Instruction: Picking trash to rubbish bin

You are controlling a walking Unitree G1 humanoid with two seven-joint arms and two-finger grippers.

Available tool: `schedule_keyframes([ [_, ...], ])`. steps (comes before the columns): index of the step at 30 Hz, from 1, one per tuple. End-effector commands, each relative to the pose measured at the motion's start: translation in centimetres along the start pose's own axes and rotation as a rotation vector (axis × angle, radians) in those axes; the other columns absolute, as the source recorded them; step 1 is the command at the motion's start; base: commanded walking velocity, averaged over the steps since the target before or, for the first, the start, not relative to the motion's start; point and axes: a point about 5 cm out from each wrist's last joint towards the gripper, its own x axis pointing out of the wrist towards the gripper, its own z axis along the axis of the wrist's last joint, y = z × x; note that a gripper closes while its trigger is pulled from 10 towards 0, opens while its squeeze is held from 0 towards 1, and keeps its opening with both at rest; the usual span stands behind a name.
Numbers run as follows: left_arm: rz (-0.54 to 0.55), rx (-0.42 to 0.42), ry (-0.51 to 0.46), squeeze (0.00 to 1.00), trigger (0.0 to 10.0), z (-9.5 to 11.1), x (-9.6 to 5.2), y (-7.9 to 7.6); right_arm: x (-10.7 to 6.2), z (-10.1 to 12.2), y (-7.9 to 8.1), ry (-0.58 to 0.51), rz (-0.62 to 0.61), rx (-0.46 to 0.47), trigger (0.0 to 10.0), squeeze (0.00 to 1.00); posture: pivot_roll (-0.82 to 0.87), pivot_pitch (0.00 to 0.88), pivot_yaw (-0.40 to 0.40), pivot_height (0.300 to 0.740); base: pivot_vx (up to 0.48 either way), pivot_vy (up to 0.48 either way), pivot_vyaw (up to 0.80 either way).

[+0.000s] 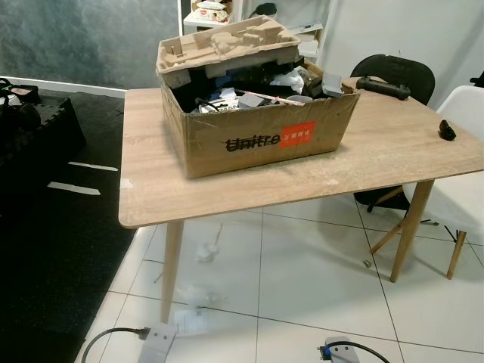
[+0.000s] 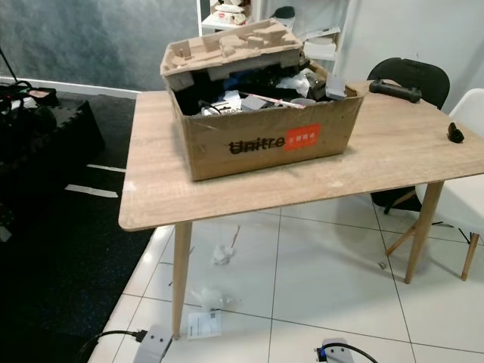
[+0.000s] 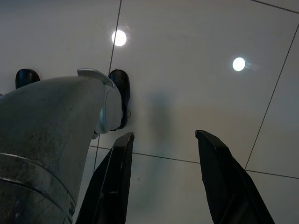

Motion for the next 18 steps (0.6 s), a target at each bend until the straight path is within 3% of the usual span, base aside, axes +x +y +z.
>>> schedule_keyframes([
  [1,0.016,-0.039,-0.016,0.0,10.0,0.6,0.1,0.1,-0.1,-0.3,-0.4,0.013,-0.016,0.024,10.0,0.0,0.0,0.0,-0.058,0.74,0.0,0.0,0.0],
  [6,-0.001,-0.013,-0.017,0.0,10.0,1.4,0.4,-0.4,0.1,0.3,0.1,0.003,-0.001,0.009,10.0,0.0,0.01,0.0,-0.046,0.74,0.0,0.0,0.0],
  [7,-0.022,0.023,-0.032,0.0,10.0,2.3,0.6,-0.9,0.3,1.4,0.9,-0.017,0.024,-0.054,10.0,0.0,0.01,0.0,-0.036,0.74,0.0,0.0,0.0],
  [10,-0.037,0.04,-0.054,0.0,10.0,3.1,0.7,-1.3,0.4,2.8,1.6,-0.053,0.046,-0.073,10.0,0.0,0.0,0.0,-0.012,0.74,0.0,0.0,0.0],
  [18,-0.05,0.072,-0.027,0.0,10.0,2.2,0.7,-1.4,0.5,4.6,2.9,-0.093,0.073,-0.041,10.0,0.0,0.0,0.0,-0.005,0.74,0.0,0.0,0.0],
])
